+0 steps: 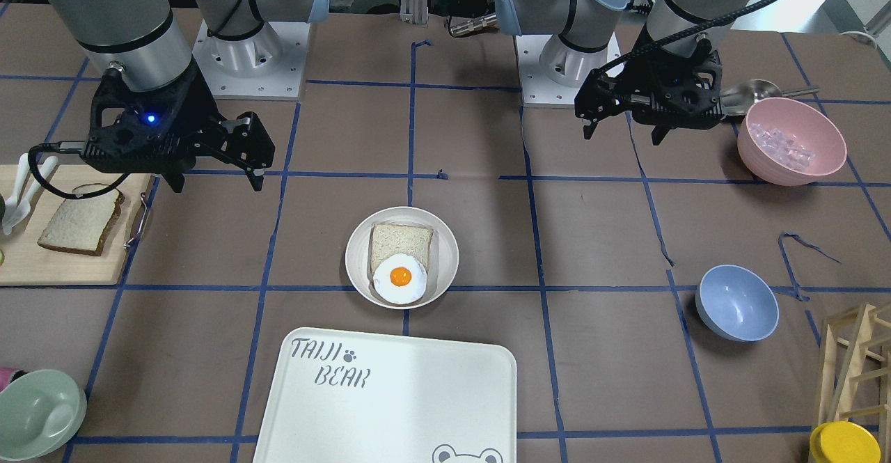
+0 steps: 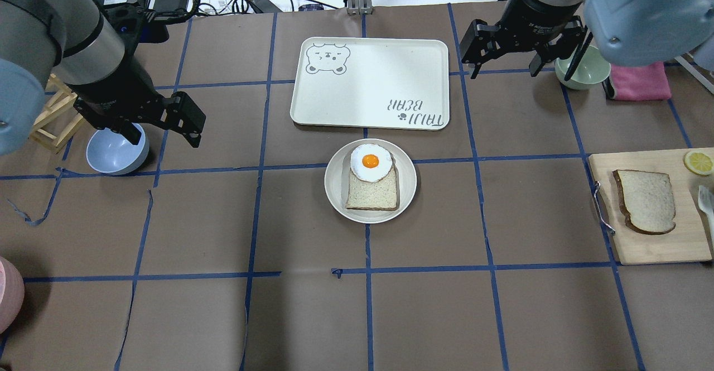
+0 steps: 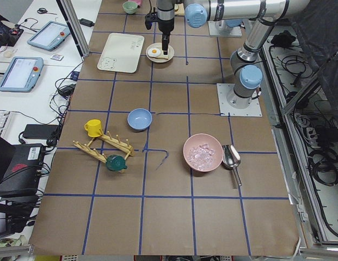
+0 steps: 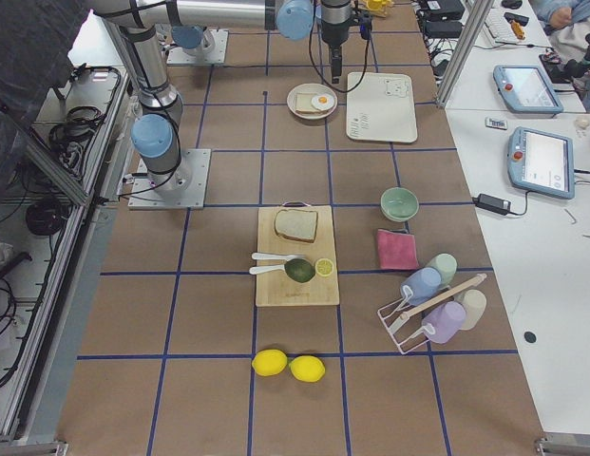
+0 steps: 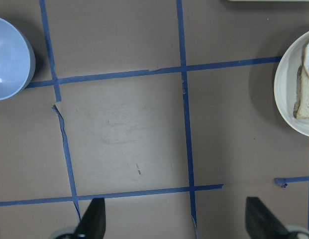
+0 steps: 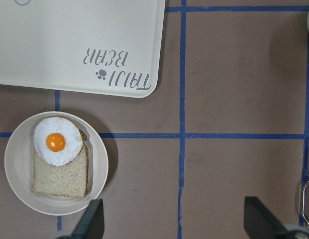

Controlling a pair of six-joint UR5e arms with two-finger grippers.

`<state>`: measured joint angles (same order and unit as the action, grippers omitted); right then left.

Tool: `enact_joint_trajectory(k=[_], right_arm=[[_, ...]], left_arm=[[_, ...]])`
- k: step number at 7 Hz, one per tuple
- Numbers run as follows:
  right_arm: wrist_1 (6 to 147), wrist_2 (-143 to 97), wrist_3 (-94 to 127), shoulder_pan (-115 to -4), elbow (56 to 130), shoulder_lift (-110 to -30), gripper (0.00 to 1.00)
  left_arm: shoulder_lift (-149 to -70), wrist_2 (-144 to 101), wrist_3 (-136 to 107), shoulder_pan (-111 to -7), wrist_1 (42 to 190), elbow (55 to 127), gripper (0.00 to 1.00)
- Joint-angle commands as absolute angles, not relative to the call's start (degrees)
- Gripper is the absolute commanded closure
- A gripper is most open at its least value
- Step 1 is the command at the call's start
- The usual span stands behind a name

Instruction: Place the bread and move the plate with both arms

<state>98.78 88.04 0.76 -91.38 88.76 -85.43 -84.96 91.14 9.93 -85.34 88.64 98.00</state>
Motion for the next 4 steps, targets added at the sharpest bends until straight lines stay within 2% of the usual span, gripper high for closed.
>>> enact_joint_trajectory(k=[1, 4], right_arm=[[98.79, 88.07, 0.7, -91.32, 88.77, -85.43, 0.0], [98.7, 88.07, 0.7, -91.23, 88.86, -85.34, 0.0]], left_arm=[[-84.99, 91.06, 9.93, -85.43, 88.59, 98.0, 0.0], [-85.51, 91.05, 9.49, -85.52, 86.06, 98.0, 0.0]])
